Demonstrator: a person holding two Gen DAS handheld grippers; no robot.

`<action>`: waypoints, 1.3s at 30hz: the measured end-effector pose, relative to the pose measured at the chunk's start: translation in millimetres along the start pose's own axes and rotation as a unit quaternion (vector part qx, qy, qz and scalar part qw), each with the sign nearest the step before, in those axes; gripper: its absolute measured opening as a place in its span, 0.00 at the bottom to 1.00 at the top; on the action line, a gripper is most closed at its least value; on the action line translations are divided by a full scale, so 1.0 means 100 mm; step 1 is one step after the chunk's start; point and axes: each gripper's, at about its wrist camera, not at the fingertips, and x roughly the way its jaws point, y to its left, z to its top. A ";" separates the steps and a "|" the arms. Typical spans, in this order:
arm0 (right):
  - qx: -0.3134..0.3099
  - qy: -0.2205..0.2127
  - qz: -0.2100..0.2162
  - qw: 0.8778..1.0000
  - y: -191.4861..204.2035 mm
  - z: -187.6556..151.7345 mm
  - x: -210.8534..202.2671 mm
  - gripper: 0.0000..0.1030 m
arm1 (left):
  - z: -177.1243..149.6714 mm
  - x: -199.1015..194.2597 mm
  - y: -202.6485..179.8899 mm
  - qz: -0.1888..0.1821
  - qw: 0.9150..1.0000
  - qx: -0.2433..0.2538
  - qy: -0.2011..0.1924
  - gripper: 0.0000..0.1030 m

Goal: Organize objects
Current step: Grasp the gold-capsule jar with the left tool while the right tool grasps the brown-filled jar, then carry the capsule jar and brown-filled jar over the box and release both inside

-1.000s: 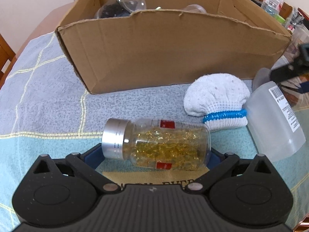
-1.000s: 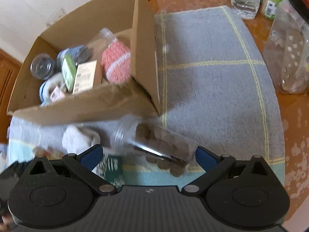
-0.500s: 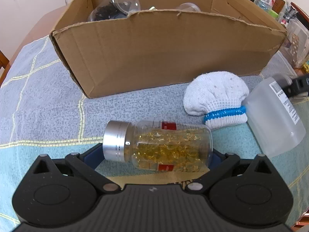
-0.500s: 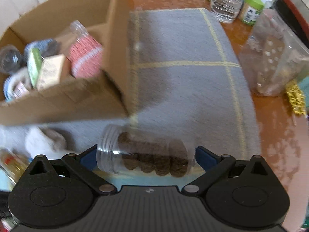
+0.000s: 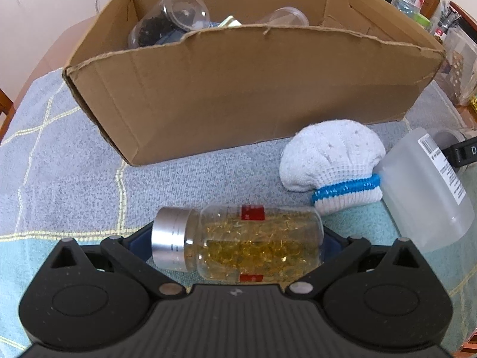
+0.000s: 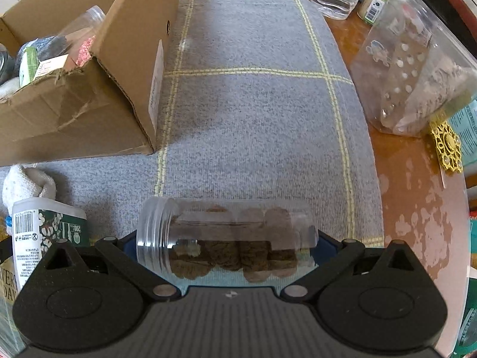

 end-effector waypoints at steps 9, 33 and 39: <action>-0.006 -0.016 0.001 1.000 0.00 -0.03 0.01 1.00 | -0.04 -0.05 -0.02 0.005 1.000 -0.008 0.004 0.92; -0.036 -0.026 0.009 0.999 0.04 -0.03 -0.22 0.92 | -0.06 -0.35 -0.03 -0.023 0.999 0.009 0.025 0.92; -0.085 -0.068 0.044 0.993 0.07 0.10 -0.66 0.92 | 0.49 -0.59 0.11 -0.059 0.997 0.045 0.020 0.92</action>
